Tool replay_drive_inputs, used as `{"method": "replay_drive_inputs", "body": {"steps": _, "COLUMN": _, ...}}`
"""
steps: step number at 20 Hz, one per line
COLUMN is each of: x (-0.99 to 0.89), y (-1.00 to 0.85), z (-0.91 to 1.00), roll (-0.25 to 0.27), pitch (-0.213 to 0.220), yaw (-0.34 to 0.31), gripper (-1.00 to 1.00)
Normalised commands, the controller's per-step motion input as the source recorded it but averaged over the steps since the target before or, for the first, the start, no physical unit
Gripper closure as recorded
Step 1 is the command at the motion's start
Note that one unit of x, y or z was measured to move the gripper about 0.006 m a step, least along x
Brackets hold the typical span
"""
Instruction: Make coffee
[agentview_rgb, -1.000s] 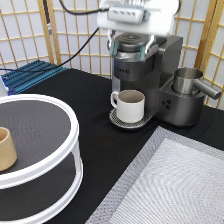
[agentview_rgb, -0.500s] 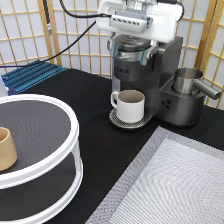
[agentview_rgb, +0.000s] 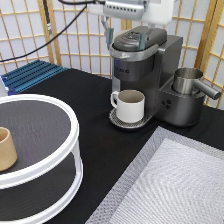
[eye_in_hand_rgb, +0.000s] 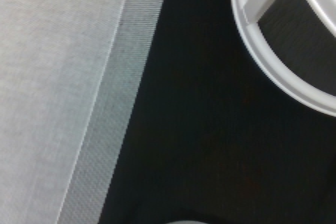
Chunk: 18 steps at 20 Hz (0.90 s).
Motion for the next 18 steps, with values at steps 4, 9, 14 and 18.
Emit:
{"method": "replay_drive_inputs", "body": {"steps": 4, "x": -0.01, "y": 0.06, "z": 0.70, "roll": 0.134, "pitch": -0.023, "yaw": 0.281, "gripper": -1.00}}
{"method": "replay_drive_inputs", "body": {"steps": 9, "x": 0.06, "y": 0.00, "z": 0.42, "roll": 0.171, "pitch": -0.016, "yaw": 0.323, "gripper": -1.00}}
{"method": "replay_drive_inputs", "body": {"steps": 14, "x": 0.11, "y": 0.00, "z": 0.18, "roll": 0.159, "pitch": 0.000, "yaw": 0.367, "gripper": -1.00}}
{"method": "replay_drive_inputs", "body": {"steps": 18, "x": 0.02, "y": 0.00, "z": -0.26, "roll": 0.144, "pitch": 0.009, "yaw": 0.367, "gripper": -1.00}}
